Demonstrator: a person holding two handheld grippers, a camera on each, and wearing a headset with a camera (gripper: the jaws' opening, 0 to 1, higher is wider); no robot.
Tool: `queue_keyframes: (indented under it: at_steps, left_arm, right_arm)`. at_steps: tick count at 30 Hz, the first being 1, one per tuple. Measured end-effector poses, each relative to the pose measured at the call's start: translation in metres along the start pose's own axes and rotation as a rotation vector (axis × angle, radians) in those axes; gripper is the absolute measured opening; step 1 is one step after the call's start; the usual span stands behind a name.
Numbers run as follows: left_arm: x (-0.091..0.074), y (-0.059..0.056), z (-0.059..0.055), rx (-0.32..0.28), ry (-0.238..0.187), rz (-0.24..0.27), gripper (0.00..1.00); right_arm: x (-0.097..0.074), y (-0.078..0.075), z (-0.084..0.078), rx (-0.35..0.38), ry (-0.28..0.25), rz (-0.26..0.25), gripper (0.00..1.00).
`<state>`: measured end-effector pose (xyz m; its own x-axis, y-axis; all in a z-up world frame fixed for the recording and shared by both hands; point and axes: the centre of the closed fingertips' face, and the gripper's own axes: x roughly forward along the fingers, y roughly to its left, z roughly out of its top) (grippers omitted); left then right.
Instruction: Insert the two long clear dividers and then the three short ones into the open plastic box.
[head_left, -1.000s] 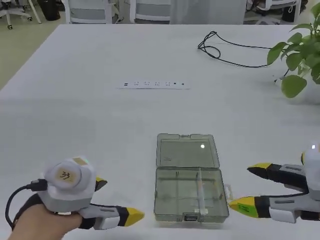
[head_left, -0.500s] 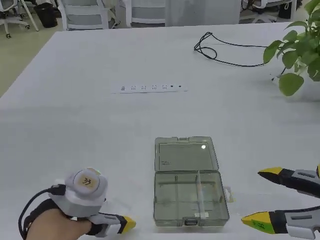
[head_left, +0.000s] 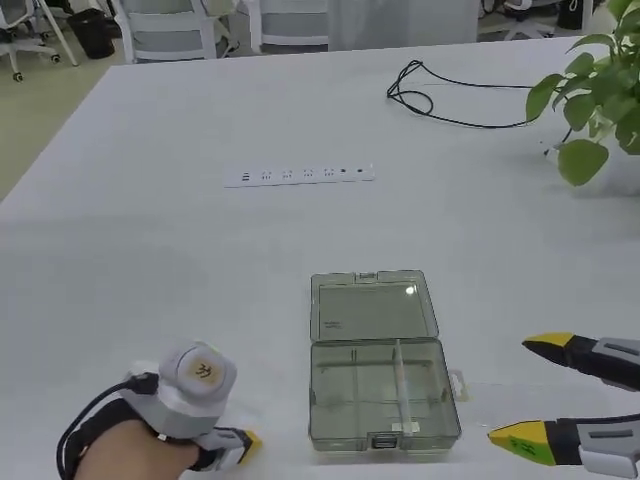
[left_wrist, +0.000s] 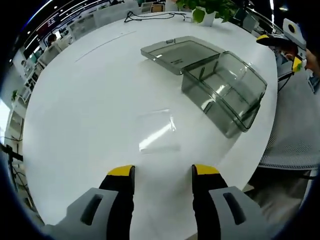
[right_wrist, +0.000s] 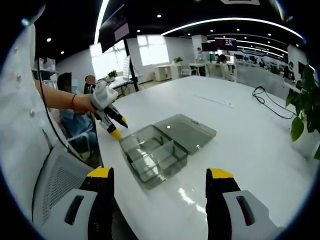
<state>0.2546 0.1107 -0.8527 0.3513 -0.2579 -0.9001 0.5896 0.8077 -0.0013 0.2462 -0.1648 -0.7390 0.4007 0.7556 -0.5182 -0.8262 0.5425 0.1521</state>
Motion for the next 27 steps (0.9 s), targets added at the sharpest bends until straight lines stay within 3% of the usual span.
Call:
queue_keyframes:
  at_steps: [12, 20, 27]
  left_arm:
    - [-0.001, 0.007, -0.001, -0.004, 0.021, -0.002, 0.32]
    - [-0.001, 0.007, -0.001, 0.005, 0.029, -0.013, 0.32]
    - [-0.003, 0.005, 0.000, -0.033, 0.016, -0.047, 0.32]
  right_arm:
    - [-0.001, 0.010, 0.001, -0.021, 0.005, 0.005, 0.77]
    - [-0.003, 0.010, -0.005, -0.038, 0.025, 0.007, 0.79]
    - [-0.003, 0.013, -0.008, -0.039, 0.035, 0.008, 0.79]
